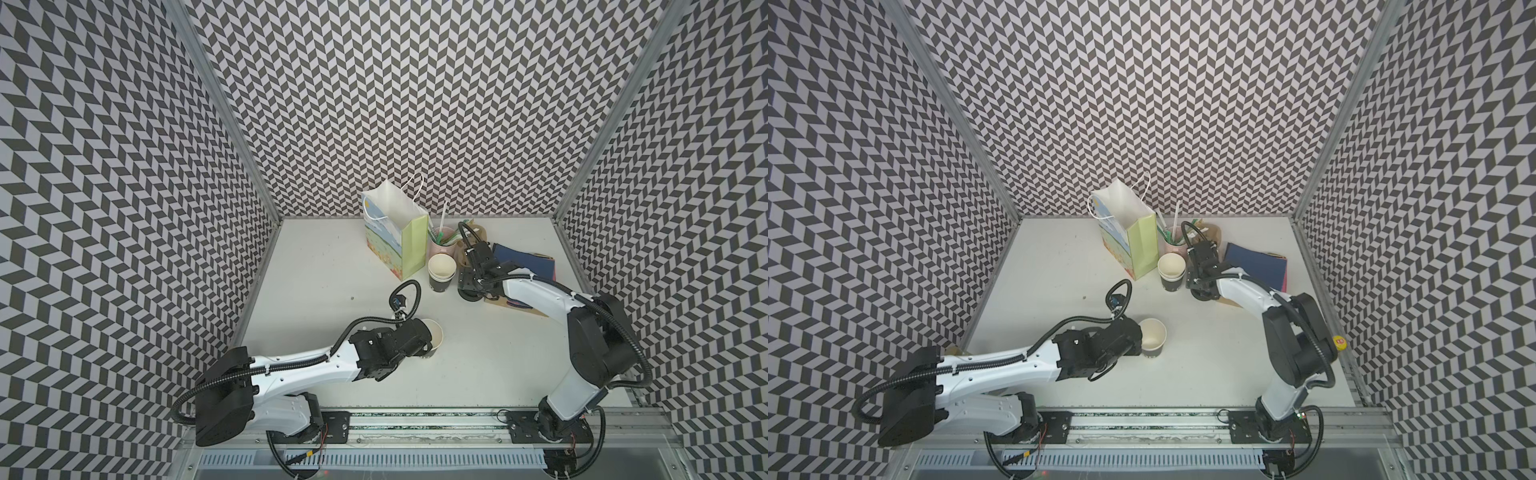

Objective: Pack the takeout coffee
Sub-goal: 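Lower the right gripper onto the black lid stack and grasp the top lid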

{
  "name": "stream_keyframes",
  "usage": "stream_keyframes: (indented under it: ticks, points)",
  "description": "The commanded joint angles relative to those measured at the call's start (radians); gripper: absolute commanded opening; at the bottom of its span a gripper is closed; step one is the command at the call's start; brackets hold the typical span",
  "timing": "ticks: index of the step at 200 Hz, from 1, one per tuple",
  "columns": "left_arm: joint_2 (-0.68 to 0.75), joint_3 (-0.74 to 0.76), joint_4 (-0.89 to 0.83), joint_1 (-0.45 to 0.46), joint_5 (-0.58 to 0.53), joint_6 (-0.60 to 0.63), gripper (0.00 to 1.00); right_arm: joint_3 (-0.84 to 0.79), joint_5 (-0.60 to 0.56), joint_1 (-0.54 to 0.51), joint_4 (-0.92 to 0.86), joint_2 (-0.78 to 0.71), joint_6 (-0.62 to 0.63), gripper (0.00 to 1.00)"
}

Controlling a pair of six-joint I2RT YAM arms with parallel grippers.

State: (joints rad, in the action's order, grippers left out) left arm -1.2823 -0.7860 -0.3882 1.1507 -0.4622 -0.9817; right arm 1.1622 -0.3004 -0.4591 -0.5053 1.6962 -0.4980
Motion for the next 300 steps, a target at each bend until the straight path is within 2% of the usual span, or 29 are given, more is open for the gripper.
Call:
stream_keyframes:
  ticks: [1,20,69,99,104,116,123,145,152,270,300]
  points:
    - [-0.014,0.007,0.034,0.006,-0.018,-0.012,0.01,0.034,-0.017,-0.019,0.001,-0.028,-0.011,0.85]
    - [-0.017,0.003,0.032,0.006,-0.021,-0.012,0.04,0.036,-0.001,-0.021,0.000,0.000,-0.014,0.85]
    - [0.014,-0.010,0.016,0.006,-0.042,-0.005,0.20,0.046,0.009,-0.021,0.017,0.064,-0.019,0.85]
    - [0.039,-0.024,-0.004,0.005,-0.057,0.003,0.28,0.051,-0.025,-0.020,0.015,0.085,-0.033,0.85]
    - [0.044,-0.025,-0.008,0.006,-0.060,0.005,0.32,0.051,-0.030,-0.019,0.014,0.089,-0.034,0.85]
    - [0.059,-0.030,-0.019,0.005,-0.070,0.007,0.34,0.048,-0.037,-0.020,0.015,0.096,-0.034,0.85]
    - [0.069,-0.033,-0.024,0.006,-0.077,0.008,0.38,0.046,-0.037,-0.019,0.015,0.100,-0.036,0.85]
    - [0.095,-0.040,-0.040,0.006,-0.097,0.019,0.40,0.040,-0.040,-0.015,0.018,0.106,-0.037,0.85]
    - [0.099,-0.042,-0.048,0.006,-0.103,0.018,0.44,0.035,-0.043,-0.013,0.024,0.104,-0.039,0.85]
    - [0.140,-0.049,-0.109,0.006,-0.165,0.020,0.45,0.010,0.005,0.023,0.061,0.138,-0.019,0.82]
    - [0.151,-0.053,-0.124,0.006,-0.178,0.020,0.45,0.010,0.012,0.023,0.063,0.140,-0.016,0.77]
